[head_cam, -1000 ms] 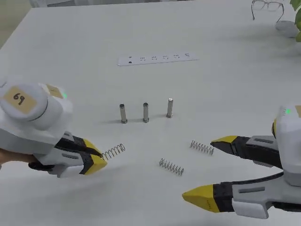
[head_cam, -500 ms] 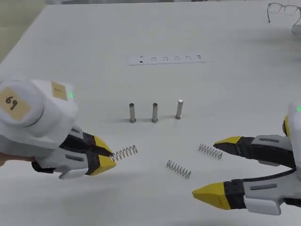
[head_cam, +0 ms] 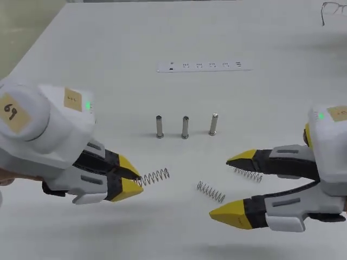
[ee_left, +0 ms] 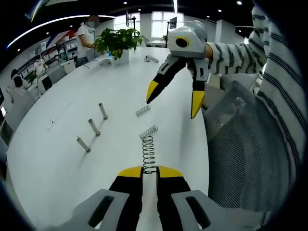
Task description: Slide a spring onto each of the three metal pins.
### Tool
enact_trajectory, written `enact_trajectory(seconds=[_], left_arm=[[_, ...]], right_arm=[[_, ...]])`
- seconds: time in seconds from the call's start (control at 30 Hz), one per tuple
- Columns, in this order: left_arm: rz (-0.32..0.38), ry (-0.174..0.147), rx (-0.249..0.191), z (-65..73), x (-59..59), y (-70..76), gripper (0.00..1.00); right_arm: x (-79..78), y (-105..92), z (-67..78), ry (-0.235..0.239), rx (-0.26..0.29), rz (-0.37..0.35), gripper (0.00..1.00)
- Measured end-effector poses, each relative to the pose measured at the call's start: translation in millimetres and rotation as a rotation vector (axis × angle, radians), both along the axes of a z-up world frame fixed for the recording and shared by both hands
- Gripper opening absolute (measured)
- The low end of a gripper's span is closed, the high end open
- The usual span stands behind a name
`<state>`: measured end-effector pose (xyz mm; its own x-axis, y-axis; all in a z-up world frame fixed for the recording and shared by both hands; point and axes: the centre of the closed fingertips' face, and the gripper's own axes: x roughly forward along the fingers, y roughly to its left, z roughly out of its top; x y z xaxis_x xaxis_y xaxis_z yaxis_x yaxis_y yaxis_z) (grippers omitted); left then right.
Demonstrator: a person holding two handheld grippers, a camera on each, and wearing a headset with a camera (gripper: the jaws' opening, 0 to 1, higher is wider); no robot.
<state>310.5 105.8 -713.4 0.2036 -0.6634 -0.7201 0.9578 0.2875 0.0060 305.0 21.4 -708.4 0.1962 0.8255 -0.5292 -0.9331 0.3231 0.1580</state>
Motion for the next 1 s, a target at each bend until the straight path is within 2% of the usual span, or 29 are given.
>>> enact_trajectory(seconds=[0.17, 0.47, 0.53, 0.77, 0.87, 0.93, 1.0], left_arm=[[-0.011, -0.002, 0.002, 1.2, -0.1, -1.3, 0.02], [-0.036, 0.003, 0.005, -1.3, -3.9, -4.3, 0.02], [-0.042, 0.001, 0.003, -2.1, -4.3, -5.5, 0.02], [-0.055, 0.016, -0.011, -4.2, -9.0, -9.4, 0.02], [-0.077, 0.013, -0.017, -3.2, -11.8, -11.8, 0.02], [-0.1, -0.002, -0.009, -3.6, -13.3, -12.3, 0.02], [-0.113, 0.001, -0.003, -4.9, -15.6, -12.4, 0.02]], right_arm=[[6.0, 9.9, 1.6, -0.033, 0.002, 0.057, 0.55], [3.0, 23.7, -1.2, -0.033, 0.011, 0.108, 0.5], [3.4, 27.1, -1.5, -0.015, 0.023, 0.104, 0.5], [-3.2, 38.1, -3.0, 0.005, 0.049, 0.135, 0.31], [-5.7, 40.9, -5.1, 0.0, 0.046, 0.155, 0.31], [-8.3, 43.5, -4.1, 0.004, 0.056, 0.172, 0.3], [-10.3, 46.2, -2.9, 0.006, 0.065, 0.184, 0.27]])
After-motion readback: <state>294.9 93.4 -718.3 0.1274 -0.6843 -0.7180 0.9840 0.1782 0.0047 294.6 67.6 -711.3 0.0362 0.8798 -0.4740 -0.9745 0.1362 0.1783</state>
